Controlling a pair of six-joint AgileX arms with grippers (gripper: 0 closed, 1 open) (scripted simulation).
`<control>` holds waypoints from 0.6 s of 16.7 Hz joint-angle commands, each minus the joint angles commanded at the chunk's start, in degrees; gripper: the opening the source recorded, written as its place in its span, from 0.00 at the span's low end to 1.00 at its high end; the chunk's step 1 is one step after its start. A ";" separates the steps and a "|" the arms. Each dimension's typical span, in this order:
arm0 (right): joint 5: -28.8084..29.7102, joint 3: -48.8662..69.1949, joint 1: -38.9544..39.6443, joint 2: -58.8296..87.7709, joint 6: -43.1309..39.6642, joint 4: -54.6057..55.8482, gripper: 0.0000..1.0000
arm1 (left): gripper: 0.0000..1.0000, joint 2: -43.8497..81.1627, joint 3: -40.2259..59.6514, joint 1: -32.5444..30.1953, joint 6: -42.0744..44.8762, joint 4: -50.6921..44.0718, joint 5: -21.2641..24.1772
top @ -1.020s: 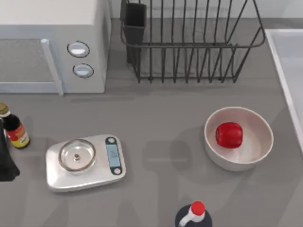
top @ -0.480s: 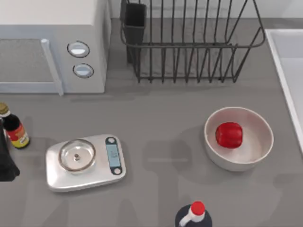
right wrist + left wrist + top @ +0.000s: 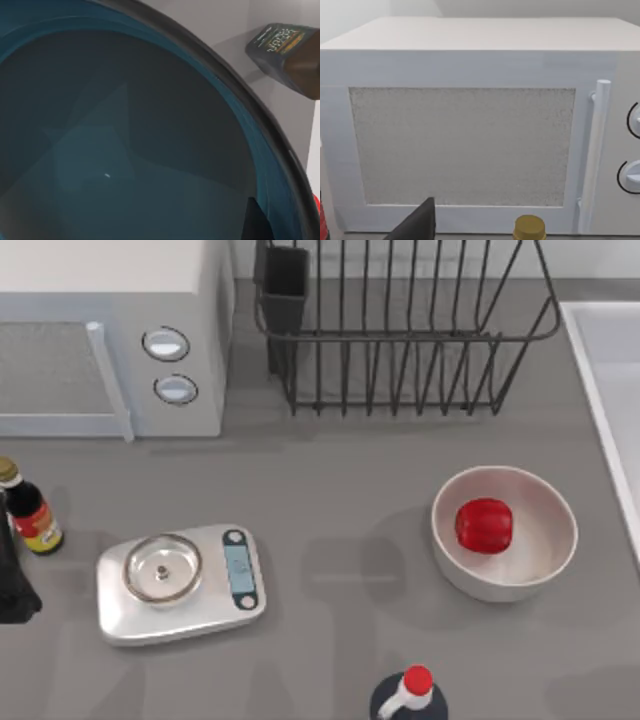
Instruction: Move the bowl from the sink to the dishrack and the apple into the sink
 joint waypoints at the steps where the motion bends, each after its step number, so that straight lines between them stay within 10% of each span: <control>1: 0.00 0.17 0.28 0.16 0.14 0.08 0.00 | 1.00 0.00 0.00 0.00 0.00 0.00 0.00; 10: 9.16 2.63 20.83 3.18 10.52 14.76 0.00 | 1.00 0.00 0.00 0.00 0.00 0.00 0.00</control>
